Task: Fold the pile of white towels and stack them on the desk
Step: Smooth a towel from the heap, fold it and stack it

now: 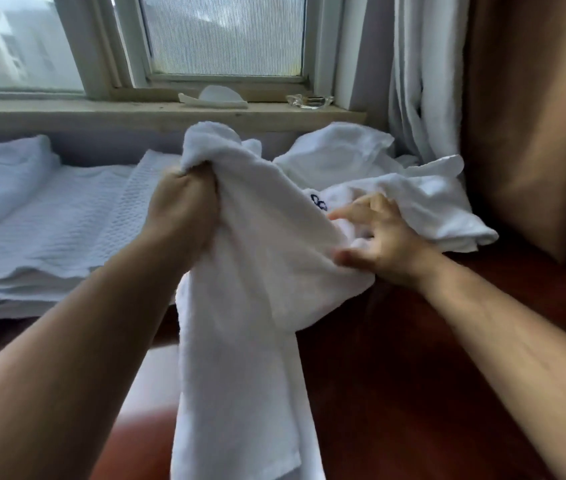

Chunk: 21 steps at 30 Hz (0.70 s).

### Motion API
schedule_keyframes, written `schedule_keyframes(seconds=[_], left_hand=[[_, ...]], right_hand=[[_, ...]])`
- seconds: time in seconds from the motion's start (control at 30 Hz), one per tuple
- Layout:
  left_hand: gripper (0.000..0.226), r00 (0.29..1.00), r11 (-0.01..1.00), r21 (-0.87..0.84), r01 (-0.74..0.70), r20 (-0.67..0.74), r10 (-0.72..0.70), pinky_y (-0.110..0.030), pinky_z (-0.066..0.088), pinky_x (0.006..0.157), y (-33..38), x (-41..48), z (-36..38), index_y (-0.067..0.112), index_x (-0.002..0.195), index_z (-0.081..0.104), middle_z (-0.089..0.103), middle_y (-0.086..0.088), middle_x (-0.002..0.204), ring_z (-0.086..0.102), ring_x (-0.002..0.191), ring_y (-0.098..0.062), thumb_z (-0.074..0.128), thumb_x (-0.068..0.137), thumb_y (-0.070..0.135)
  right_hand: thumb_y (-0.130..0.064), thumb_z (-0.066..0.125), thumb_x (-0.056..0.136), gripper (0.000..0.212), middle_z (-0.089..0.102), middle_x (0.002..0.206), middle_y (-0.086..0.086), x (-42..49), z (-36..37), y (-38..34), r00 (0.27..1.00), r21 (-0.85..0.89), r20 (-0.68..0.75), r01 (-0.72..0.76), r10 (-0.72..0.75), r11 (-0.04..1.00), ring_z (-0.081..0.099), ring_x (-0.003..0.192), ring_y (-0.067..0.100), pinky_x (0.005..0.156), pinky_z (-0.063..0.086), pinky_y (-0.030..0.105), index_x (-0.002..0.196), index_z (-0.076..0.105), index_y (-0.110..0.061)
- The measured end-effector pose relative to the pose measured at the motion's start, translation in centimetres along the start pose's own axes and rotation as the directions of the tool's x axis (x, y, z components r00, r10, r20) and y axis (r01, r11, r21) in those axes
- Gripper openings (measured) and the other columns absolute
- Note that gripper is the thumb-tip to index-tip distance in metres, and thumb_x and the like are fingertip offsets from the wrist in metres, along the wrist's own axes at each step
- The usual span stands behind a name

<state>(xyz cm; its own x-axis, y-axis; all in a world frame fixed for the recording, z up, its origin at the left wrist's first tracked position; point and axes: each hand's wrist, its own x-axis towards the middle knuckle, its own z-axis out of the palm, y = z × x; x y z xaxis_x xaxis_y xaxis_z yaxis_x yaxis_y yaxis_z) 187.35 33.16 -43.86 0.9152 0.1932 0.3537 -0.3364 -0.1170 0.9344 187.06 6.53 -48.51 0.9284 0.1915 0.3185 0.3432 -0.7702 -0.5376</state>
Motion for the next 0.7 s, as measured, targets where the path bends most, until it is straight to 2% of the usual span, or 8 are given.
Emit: schedule_keyframes(seconds=[0.07, 0.17, 0.27, 0.4, 0.47, 0.57, 0.63, 0.7], left_hand=[[0.033, 0.991, 0.989, -0.084, 0.124, 0.059, -0.119, -0.032, 0.055, 0.074, 1.2, -0.6, 0.4, 0.042, 0.069, 0.076, 0.074, 0.016, 0.071, 0.072, 0.085, -0.007, 0.052, 0.091, 0.045], [0.033, 0.981, 0.966, -0.184, 0.184, 0.099, -0.168, -0.035, 0.056, 0.075, 2.9, -1.4, 0.7, 0.027, 0.075, 0.075, 0.076, 0.006, 0.076, 0.073, 0.089, -0.018, 0.056, 0.094, 0.046], [0.043, 0.980, 0.959, -0.203, 0.197, 0.081, -0.184, -0.035, 0.057, 0.070, 4.0, -2.1, -0.1, 0.024, 0.085, 0.076, 0.078, 0.003, 0.082, 0.075, 0.086, -0.018, 0.056, 0.091, 0.062], [0.059, 0.961, 0.972, 0.068, 0.225, 0.151, -0.233, -0.030, 0.052, 0.061, 3.1, -3.9, -0.9, 0.021, 0.084, 0.072, 0.076, 0.001, 0.078, 0.071, 0.082, -0.017, 0.047, 0.089, 0.075], [0.064, 0.941, 0.945, 0.216, 0.246, 0.181, -0.287, -0.032, 0.052, 0.062, 2.2, -5.1, -1.1, 0.021, 0.092, 0.071, 0.075, -0.001, 0.082, 0.069, 0.082, -0.018, 0.046, 0.085, 0.080], [0.040, 0.919, 0.977, 0.214, 0.015, 0.381, -0.097, -0.022, 0.052, 0.065, 0.2, -6.5, -1.2, 0.030, 0.092, 0.073, 0.074, 0.012, 0.077, 0.069, 0.075, -0.002, 0.057, 0.087, 0.066], [0.015, 0.787, 0.968, 0.163, -0.192, 0.615, 0.053, -0.014, 0.049, 0.062, -1.1, -7.8, -0.8, 0.036, 0.090, 0.073, 0.073, 0.017, 0.078, 0.067, 0.073, 0.005, 0.073, 0.081, 0.048], [0.044, 0.654, 0.878, 0.295, -0.377, 0.756, 0.027, -0.024, 0.052, 0.074, -3.4, -8.8, 0.3, 0.031, 0.105, 0.067, 0.072, 0.013, 0.094, 0.068, 0.089, -0.004, 0.082, 0.068, 0.052]], right_hand=[[-0.075, 0.079, 0.055, 0.062, 0.046, 0.113, 0.000, -1.8, 0.7, -1.2, 0.998, -0.202, 0.059, 0.041, -0.029, 0.979, 0.035, 0.112, 0.020, 0.105, 0.032, 0.031, 0.101, 0.072, -0.034], [-0.041, 0.079, 0.080, 0.039, 0.057, 0.099, 0.009, -2.7, 0.8, -3.5, 0.958, -0.273, -0.151, 0.198, -0.245, 0.942, 0.048, 0.099, 0.031, 0.093, 0.040, 0.049, 0.091, 0.072, -0.005], [-0.032, 0.064, 0.080, 0.030, 0.055, 0.079, 0.008, -3.0, -0.8, -6.2, 0.848, -0.046, -0.491, 0.203, -0.199, 0.978, 0.051, 0.080, 0.029, 0.072, 0.038, 0.039, 0.080, 0.053, -0.004], [-0.034, 0.061, 0.081, 0.026, 0.059, 0.067, -0.003, -3.5, -2.0, -8.8, 0.931, 0.169, -0.365, 0.083, -0.015, 0.982, 0.046, 0.063, 0.007, 0.060, 0.038, 0.031, 0.077, 0.057, -0.009], [-0.032, 0.060, 0.082, 0.017, 0.067, 0.075, -0.005, -4.4, -2.3, -9.6, 0.878, 0.332, -0.476, 0.141, 0.037, 0.933, 0.053, 0.069, 0.000, 0.064, 0.045, 0.028, 0.082, 0.062, -0.016], [-0.027, 0.055, 0.083, 0.012, 0.060, 0.080, -0.019, -6.0, -2.3, -8.4, 0.766, 0.270, -0.639, 0.140, 0.069, 0.953, 0.055, 0.072, -0.014, 0.065, 0.041, 0.008, 0.089, 0.052, -0.038], [-0.016, 0.056, 0.091, 0.024, 0.055, 0.084, -0.018, -7.0, -1.2, -6.3, 0.828, 0.065, -0.558, -0.019, 0.052, 0.998, 0.055, 0.075, -0.006, 0.067, 0.044, 0.017, 0.096, 0.047, -0.038], [-0.012, 0.059, 0.092, 0.015, 0.062, 0.087, -0.004, -7.7, 0.7, -3.7, 0.941, -0.032, -0.319, -0.127, 0.111, 0.991, 0.063, 0.086, 0.022, 0.070, 0.046, 0.033, 0.095, 0.053, -0.025]])
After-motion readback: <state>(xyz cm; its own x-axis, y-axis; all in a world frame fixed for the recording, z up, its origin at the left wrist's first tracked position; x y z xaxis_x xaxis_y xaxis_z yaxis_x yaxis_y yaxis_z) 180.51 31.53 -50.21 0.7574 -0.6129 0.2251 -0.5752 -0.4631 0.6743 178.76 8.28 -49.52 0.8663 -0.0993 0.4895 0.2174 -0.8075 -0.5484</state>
